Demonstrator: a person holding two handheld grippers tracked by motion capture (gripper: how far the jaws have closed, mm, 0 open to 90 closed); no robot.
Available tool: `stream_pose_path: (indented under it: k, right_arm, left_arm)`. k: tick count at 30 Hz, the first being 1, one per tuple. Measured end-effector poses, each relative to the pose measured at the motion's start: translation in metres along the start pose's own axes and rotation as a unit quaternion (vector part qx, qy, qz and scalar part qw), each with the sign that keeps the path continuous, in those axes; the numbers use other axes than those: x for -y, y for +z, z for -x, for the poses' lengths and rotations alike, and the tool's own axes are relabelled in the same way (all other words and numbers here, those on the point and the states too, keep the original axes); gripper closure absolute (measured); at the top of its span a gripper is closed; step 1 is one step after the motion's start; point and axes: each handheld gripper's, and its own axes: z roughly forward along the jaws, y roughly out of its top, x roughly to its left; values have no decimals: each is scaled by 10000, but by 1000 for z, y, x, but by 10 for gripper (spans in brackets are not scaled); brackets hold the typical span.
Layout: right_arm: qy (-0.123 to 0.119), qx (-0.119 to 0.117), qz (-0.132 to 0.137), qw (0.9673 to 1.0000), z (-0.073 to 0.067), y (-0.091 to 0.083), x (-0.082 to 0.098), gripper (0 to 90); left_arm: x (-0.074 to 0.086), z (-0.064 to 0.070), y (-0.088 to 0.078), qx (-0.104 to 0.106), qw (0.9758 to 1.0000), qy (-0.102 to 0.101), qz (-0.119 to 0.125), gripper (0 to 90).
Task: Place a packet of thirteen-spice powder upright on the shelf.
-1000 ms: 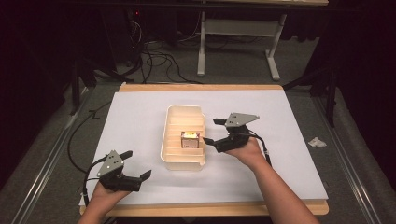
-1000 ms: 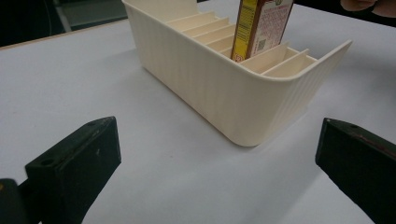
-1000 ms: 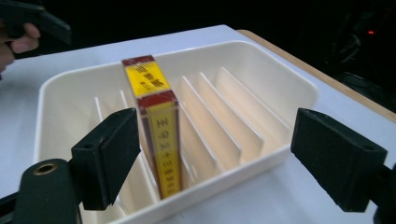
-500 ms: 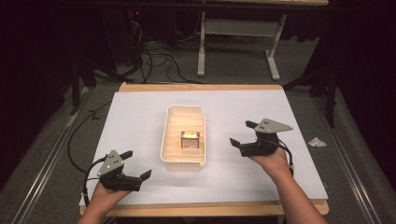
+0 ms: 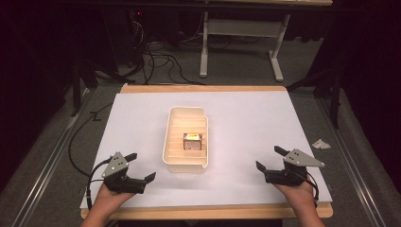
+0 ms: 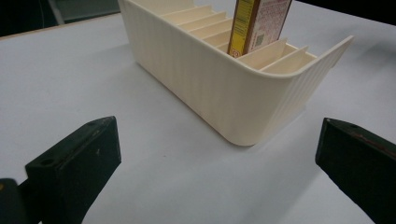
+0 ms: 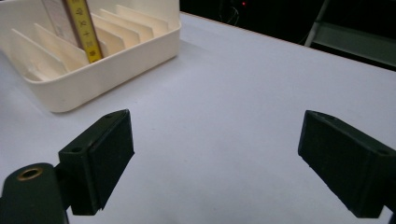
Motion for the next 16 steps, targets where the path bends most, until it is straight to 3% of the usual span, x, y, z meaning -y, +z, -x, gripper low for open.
stream_pose_path:
  k: [2, 6, 9, 16]
  right_arm:
    - [248, -111, 86, 9996, 4, 2, 0, 109]
    - [71, -130, 64, 9999, 6, 4, 2, 110]
    - [166, -175, 63, 9997, 8, 5, 4, 110]
    - [128, -139, 58, 9998, 9, 7, 5, 120]
  left_arm:
    - [1, 1, 2, -28, 10000, 2, 8, 7]
    - [4, 2, 3, -64, 10000, 19, -34, 7]
    - [5, 1, 4, -75, 10000, 28, -60, 7]
    - [3, 0, 2, -52, 10000, 32, -39, 7]
